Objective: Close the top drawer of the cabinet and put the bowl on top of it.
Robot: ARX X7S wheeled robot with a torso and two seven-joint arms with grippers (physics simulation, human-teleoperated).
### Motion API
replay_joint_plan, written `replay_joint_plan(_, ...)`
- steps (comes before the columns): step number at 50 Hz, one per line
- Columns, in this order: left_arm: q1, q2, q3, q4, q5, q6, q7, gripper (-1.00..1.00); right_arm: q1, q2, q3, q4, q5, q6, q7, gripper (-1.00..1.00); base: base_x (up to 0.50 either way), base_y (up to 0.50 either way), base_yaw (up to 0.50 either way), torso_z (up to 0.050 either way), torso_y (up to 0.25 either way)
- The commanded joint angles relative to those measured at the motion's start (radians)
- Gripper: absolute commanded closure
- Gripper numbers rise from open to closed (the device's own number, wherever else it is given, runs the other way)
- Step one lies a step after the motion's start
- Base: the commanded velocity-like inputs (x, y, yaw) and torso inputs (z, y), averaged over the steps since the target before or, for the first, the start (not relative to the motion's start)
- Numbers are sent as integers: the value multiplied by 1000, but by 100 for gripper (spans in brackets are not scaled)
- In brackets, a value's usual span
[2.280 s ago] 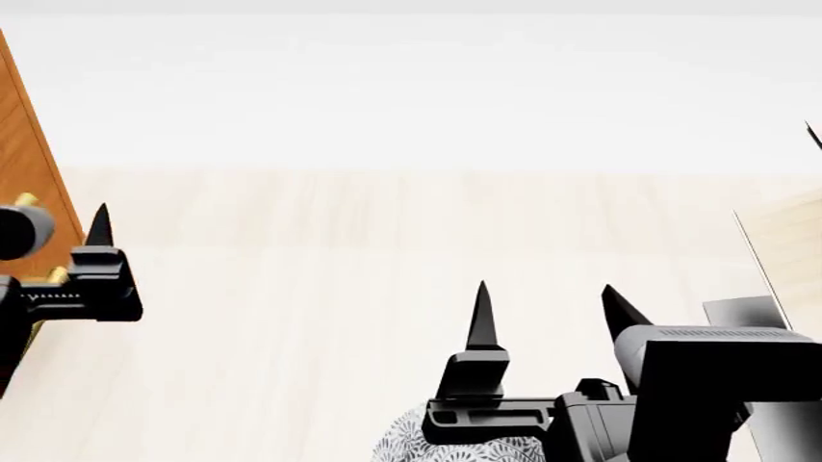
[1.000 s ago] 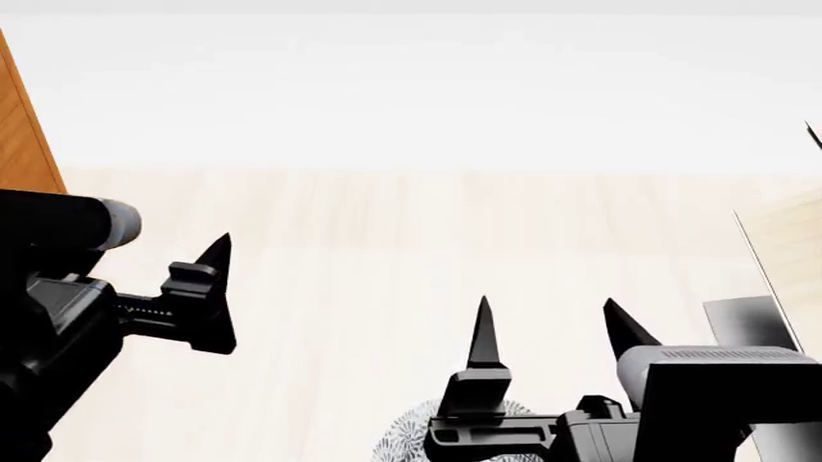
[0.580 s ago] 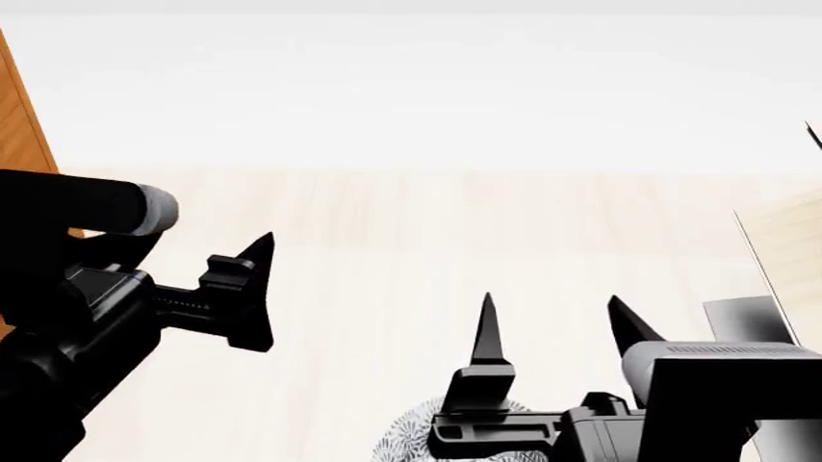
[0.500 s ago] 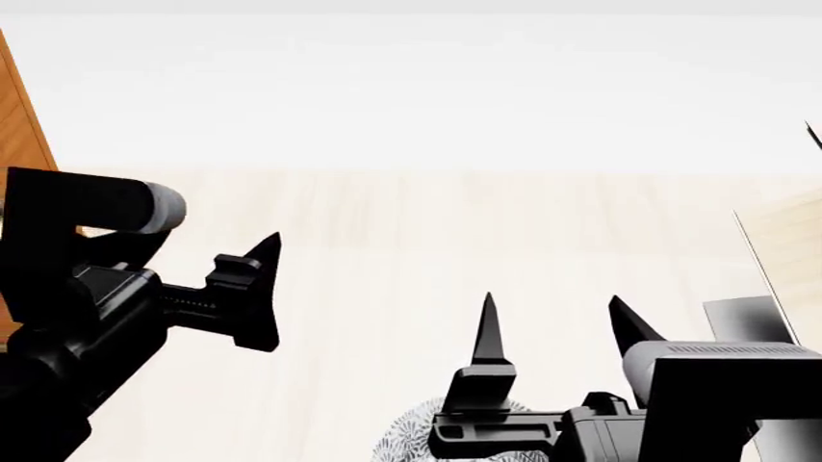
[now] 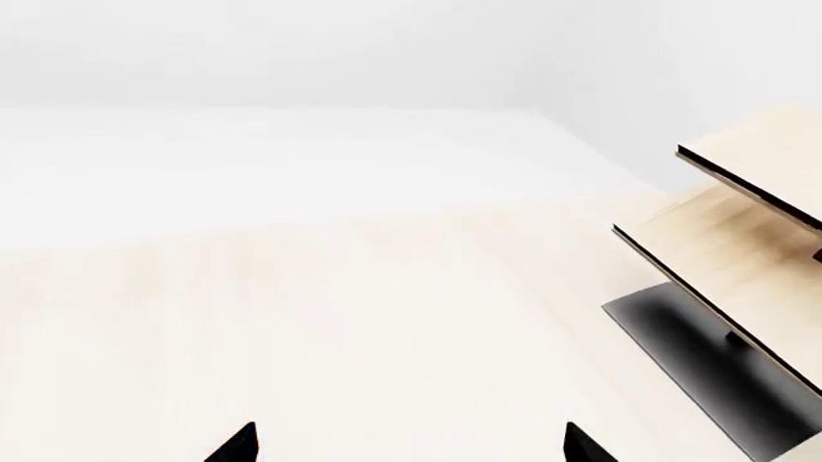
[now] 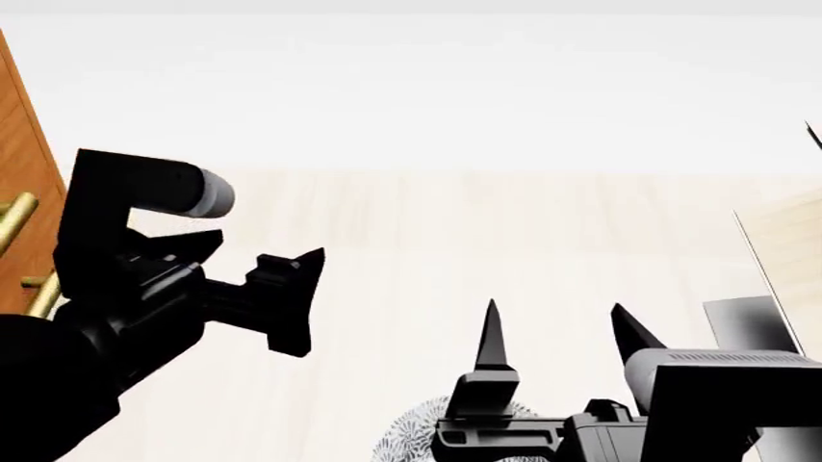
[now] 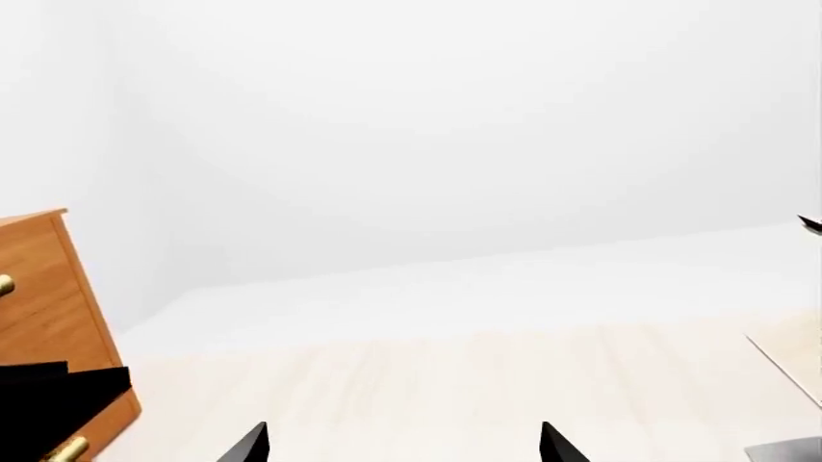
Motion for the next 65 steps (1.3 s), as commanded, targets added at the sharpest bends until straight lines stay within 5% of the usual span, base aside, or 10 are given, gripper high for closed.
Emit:
replay_joint_plan(1, -45, 4, 40, -70, -16, -27, 25, -100, -3, 4, 0, -1, 3, -4, 4, -100, 0, 0, 0, 0, 0)
replay_joint_plan(55, 23, 22, 146, -282, -30, 82, 133, -100, -64, 18, -4, 7, -39, -89, -19, -100, 0, 0, 0, 0, 0)
replay_joint_plan(65, 22, 24, 167, -342, -15, 118, 159, -100, -5, 44, 27, -48, 61, -2, 53, -100, 0, 0, 0, 0, 0)
